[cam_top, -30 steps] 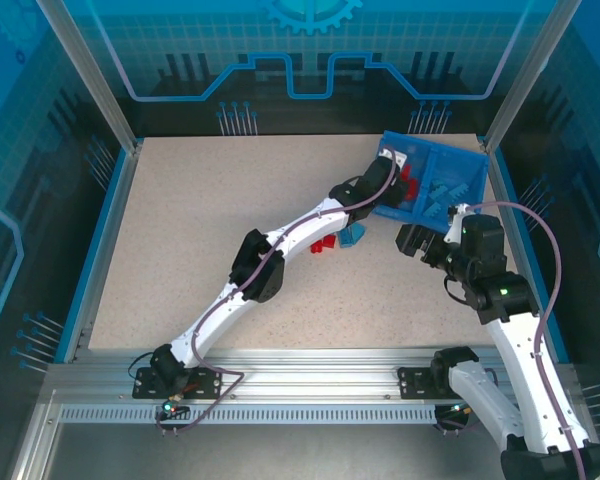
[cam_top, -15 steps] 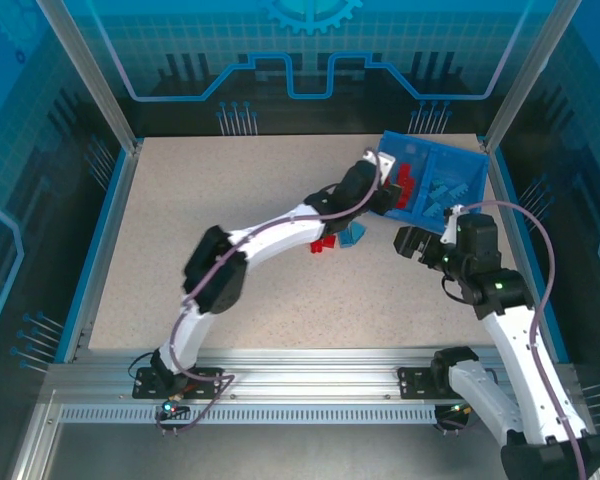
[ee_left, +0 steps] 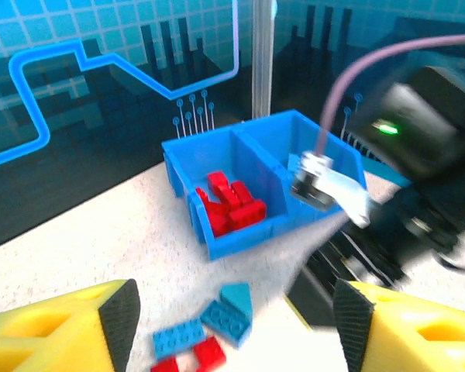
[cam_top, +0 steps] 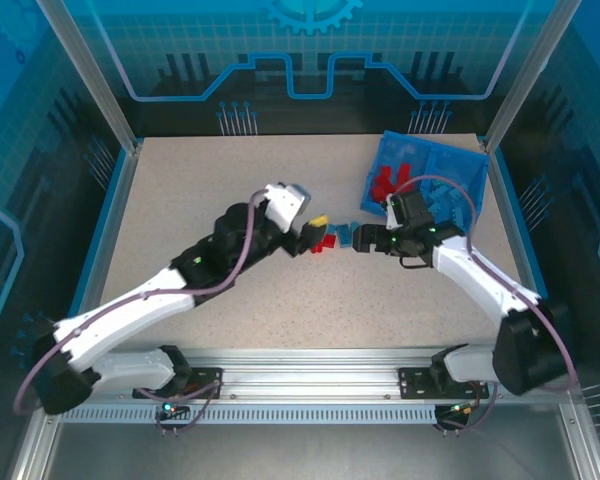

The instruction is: Sort the legos into containers by color

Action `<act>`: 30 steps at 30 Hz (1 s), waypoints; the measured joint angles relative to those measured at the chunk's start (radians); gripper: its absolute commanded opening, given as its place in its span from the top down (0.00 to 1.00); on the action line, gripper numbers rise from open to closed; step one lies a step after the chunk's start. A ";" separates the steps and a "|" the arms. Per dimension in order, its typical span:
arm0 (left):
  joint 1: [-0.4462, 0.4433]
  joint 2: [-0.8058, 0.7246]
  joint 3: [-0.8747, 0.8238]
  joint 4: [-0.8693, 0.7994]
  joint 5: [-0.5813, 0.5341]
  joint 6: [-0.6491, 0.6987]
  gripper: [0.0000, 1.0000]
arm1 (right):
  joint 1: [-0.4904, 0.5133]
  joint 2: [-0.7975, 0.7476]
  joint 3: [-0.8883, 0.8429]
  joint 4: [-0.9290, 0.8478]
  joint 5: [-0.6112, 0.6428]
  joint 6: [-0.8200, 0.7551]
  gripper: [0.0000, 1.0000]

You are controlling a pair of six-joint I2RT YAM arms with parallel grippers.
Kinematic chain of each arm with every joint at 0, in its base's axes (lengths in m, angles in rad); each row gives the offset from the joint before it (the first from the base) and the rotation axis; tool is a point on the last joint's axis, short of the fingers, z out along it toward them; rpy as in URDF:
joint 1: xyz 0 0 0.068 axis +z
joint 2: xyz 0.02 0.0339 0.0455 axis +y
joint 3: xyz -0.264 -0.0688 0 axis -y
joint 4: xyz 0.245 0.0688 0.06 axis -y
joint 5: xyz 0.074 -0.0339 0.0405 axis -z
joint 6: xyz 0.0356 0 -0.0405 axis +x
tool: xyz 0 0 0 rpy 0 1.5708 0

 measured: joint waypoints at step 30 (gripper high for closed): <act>0.061 -0.279 -0.335 -0.181 0.151 0.636 0.01 | 0.019 0.492 0.216 0.221 0.190 0.182 0.41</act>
